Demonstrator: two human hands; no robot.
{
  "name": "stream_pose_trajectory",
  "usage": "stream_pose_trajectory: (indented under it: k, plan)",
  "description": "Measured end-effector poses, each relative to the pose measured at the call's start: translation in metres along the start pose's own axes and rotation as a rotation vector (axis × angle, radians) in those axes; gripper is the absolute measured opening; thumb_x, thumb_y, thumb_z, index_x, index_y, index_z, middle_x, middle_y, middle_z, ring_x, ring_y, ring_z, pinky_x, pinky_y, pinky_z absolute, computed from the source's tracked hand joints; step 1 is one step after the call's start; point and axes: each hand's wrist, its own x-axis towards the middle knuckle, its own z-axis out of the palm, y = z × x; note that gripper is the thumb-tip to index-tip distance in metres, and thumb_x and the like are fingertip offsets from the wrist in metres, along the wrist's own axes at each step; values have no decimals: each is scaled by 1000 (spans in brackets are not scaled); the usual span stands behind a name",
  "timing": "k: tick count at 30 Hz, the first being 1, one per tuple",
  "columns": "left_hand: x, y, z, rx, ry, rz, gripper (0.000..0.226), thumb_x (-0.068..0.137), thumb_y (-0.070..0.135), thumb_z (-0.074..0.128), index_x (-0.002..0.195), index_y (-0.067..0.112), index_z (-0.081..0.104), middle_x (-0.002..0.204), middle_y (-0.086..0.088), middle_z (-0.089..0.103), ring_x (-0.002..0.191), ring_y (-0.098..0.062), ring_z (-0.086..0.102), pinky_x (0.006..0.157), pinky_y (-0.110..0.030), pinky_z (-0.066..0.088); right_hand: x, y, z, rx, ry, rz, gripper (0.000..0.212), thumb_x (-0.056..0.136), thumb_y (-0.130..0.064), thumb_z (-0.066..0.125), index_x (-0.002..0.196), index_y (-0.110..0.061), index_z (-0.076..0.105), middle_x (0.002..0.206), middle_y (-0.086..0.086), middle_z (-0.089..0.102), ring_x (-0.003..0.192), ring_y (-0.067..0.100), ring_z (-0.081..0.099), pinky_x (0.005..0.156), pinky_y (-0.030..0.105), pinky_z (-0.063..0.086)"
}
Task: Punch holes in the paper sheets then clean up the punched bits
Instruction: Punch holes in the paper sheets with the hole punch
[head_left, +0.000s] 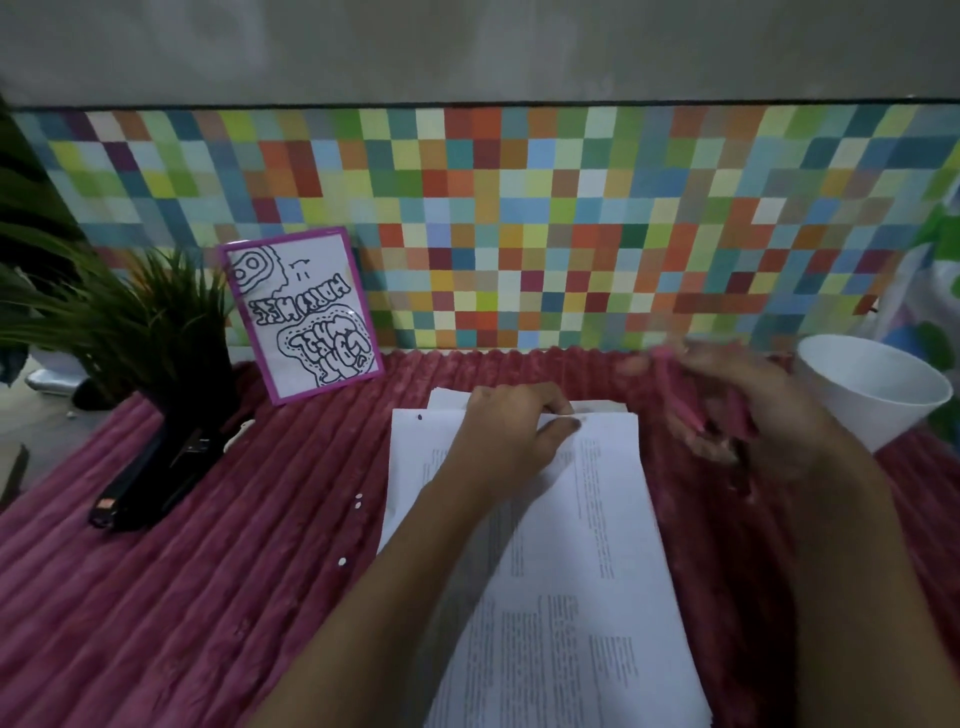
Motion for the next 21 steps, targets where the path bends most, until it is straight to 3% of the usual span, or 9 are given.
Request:
stream_pose_trajectory:
  k: [2, 4, 7, 10, 12, 13, 15, 17, 21]
  plan:
    - [0, 2, -5, -2, 9, 36, 17, 91, 33, 60, 91, 18, 69, 88, 7, 70, 83, -18, 63, 93, -51, 45, -3, 0, 11, -266, -82, 162, 67, 57, -65, 76, 97, -10, 75, 51, 15, 56, 37, 20, 48, 39, 21, 39]
    - [1, 3, -9, 21, 12, 62, 17, 92, 32, 59, 91, 18, 68, 86, 9, 68, 81, -16, 62, 95, -50, 42, -1, 0, 23, -376, -114, 212, 59, 57, -59, 76, 90, -10, 76, 55, 19, 58, 40, 19, 49, 42, 23, 39]
    - [-5, 3, -13, 225, 88, 47, 20, 94, 40, 55, 99, 24, 66, 99, 12, 66, 98, -12, 58, 107, -54, 29, 1, 0, 29, -327, -89, 178, 62, 55, -63, 75, 92, -13, 77, 57, 21, 61, 39, 20, 49, 43, 22, 39]
    - [-24, -7, -26, 443, 384, -127, 52, 87, 59, 52, 127, 27, 53, 135, 6, 53, 130, -18, 43, 115, -56, 11, 1, 4, 23, -170, -71, 150, 67, 62, -64, 74, 101, -10, 76, 52, 18, 60, 36, 19, 49, 38, 19, 38]
    - [-45, -14, -45, 233, 489, -351, 73, 81, 61, 62, 139, 25, 38, 144, 2, 44, 135, -21, 39, 114, -53, 24, 1, 6, 19, -55, -76, 139, 55, 78, -47, 65, 106, 0, 72, 47, 16, 56, 33, 18, 48, 36, 18, 37]
    - [-55, -14, -56, 3, 472, -456, 76, 79, 55, 69, 140, 25, 35, 143, 3, 46, 131, -19, 45, 109, -48, 37, 0, 6, 17, -10, -72, 142, 56, 78, -45, 63, 107, 3, 70, 46, 17, 55, 32, 18, 47, 35, 18, 36]
    - [-77, -8, -71, -432, 373, -594, 56, 80, 35, 74, 127, 24, 46, 125, 5, 62, 103, -8, 66, 78, -27, 57, 1, 8, 17, 55, -70, 132, 70, 67, -56, 72, 105, 3, 71, 58, 22, 57, 35, 22, 48, 35, 20, 37]
    - [-99, -4, -79, -503, 260, -627, 22, 86, 18, 69, 107, 18, 65, 97, 1, 74, 72, -4, 72, 52, -15, 52, 4, 9, 23, 104, -45, 136, 75, 57, -62, 78, 98, 1, 74, 81, 28, 61, 38, 24, 48, 37, 22, 36]
    - [-125, -14, -111, -450, 153, -606, 8, 87, 4, 63, 89, 4, 71, 82, -13, 76, 69, -22, 73, 57, -34, 58, 21, 9, 62, 281, -32, 249, 40, 78, -41, 63, 87, -4, 71, 112, 22, 70, 35, 20, 49, 35, 22, 39]
